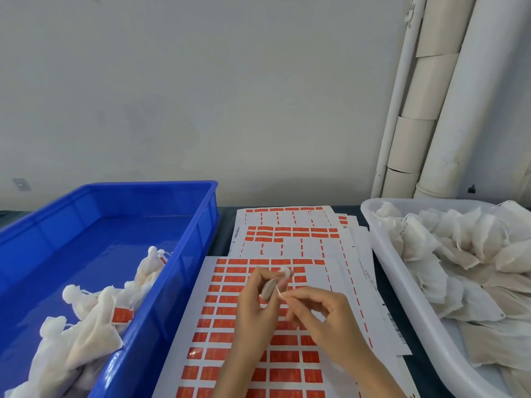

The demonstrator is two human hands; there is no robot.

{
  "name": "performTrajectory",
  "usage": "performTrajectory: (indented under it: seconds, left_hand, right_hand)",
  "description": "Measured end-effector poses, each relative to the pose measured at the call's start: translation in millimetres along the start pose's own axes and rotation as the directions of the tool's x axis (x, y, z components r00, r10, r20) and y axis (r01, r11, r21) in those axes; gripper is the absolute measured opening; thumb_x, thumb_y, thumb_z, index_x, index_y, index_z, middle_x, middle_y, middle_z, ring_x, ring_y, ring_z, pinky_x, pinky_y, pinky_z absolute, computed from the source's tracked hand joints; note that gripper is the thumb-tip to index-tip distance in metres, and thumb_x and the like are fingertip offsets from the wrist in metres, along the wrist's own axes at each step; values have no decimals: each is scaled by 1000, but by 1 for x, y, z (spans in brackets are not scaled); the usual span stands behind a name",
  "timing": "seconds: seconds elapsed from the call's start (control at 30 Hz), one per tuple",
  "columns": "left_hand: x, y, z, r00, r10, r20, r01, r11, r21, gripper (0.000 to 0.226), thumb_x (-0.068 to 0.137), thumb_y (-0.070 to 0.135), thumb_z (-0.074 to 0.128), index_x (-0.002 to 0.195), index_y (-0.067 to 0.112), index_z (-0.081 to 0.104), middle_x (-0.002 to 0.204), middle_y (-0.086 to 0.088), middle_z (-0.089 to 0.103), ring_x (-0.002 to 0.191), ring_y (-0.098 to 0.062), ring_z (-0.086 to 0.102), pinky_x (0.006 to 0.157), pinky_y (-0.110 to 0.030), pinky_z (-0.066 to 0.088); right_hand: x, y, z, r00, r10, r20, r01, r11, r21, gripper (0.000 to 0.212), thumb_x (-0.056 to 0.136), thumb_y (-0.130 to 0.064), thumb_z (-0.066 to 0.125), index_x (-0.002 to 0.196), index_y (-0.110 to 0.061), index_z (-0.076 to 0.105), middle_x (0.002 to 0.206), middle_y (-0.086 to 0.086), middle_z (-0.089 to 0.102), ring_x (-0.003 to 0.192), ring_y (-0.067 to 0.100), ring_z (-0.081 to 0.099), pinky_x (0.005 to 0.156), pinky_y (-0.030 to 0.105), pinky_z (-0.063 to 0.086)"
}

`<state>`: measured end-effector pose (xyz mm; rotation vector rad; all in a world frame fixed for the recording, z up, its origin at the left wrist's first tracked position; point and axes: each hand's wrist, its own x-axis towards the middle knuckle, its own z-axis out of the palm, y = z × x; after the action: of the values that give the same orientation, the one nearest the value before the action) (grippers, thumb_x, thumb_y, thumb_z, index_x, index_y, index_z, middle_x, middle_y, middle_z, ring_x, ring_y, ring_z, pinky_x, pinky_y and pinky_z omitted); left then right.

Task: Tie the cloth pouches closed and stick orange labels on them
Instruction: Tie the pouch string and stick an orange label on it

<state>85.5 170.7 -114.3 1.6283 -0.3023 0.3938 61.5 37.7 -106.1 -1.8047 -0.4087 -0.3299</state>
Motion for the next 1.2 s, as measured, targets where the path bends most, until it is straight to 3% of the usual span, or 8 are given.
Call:
performTrajectory:
  seconds: [0.2,0.3,0.37,0.63,0.87,1.0,1.13,1.2]
  left_hand:
    - [2,6,-2,971,-236,27,237,955,-179,17,80,40,64,86,25,71,80,3,67,74,-10,64,63,-16,52]
    - [1,8,0,953,-288,92,301,930,-210,22,72,48,66,88,33,72,85,4,70,84,-11,67,69,-20,53]
    - [1,9,0,950,-296,102,312,924,-221,24,70,48,67,87,34,73,86,3,71,87,-15,68,72,-22,54]
    - [1,5,1,933,-359,-34,347,920,-185,27,65,44,69,80,22,75,76,4,71,75,-10,67,61,-16,53]
    - [2,3,1,914,-405,-9,391,888,-241,22,71,41,66,72,21,76,73,-3,71,68,-11,67,60,-15,53]
    - [2,3,0,918,-393,-43,374,898,-232,28,75,38,65,70,11,73,69,-6,69,63,-11,65,58,-15,52]
    - [3,5,1,939,-343,-28,331,922,-198,38,75,38,64,74,1,70,70,-11,67,63,-13,64,59,-15,52]
    - [3,7,2,947,-320,-13,312,932,-182,34,75,37,63,72,4,71,69,-7,68,64,-11,64,58,-15,51]
  right_hand:
    - [6,10,4,941,190,-279,-184,982,50,6,86,-33,64,91,-32,66,87,-19,69,89,4,64,74,14,52]
    - [11,14,6,922,345,-178,-317,934,165,12,90,-25,62,98,-34,62,98,-20,65,96,9,64,84,20,53]
    - [14,14,5,906,406,-120,-371,899,233,13,91,-21,61,92,-33,66,89,-17,70,93,15,66,86,29,56]
    - [14,14,2,874,436,-214,-349,870,349,15,80,-22,74,92,-30,71,85,-19,73,85,0,68,63,10,52]
    - [8,15,0,935,154,-320,-161,987,5,18,80,-9,75,76,-22,62,77,-18,68,79,1,65,65,8,50]
    - [4,16,5,960,9,-280,-71,974,-214,33,79,-6,74,73,-37,65,72,-21,66,82,1,62,68,7,49]
    - [4,18,7,956,-104,-274,-6,928,-374,21,74,-2,78,81,-22,77,74,-27,59,65,6,62,67,1,46]
    - [4,19,9,960,-143,-242,38,919,-392,17,74,-3,77,82,-18,77,74,-33,54,74,3,63,69,0,45]
